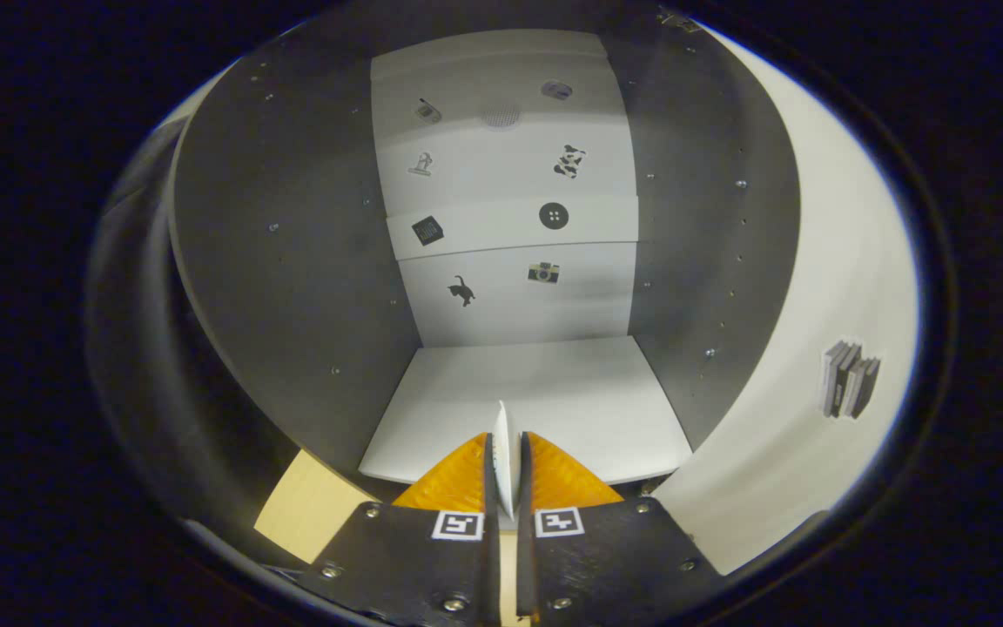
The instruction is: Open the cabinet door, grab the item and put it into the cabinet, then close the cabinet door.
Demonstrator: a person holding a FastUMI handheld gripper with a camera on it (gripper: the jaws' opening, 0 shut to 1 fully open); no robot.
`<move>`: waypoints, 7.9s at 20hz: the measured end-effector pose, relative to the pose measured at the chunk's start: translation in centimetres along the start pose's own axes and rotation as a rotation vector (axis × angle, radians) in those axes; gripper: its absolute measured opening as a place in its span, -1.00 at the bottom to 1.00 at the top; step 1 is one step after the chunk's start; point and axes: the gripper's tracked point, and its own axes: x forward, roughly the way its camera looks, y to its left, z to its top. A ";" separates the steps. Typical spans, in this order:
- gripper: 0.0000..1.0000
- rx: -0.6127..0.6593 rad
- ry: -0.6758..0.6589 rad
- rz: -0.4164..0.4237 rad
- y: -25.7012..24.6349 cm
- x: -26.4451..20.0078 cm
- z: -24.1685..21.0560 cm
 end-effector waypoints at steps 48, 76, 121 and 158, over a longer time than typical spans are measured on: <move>0.88 -0.054 -0.324 -0.063 3.2 -18.5 0.9; 0.89 0.103 -0.362 -0.638 -19.2 -43.4 -12.0; 0.93 0.088 -0.299 0.146 -5.1 -28.9 -9.8; 1.00 -0.009 -0.259 0.293 6.5 -8.8 -1.7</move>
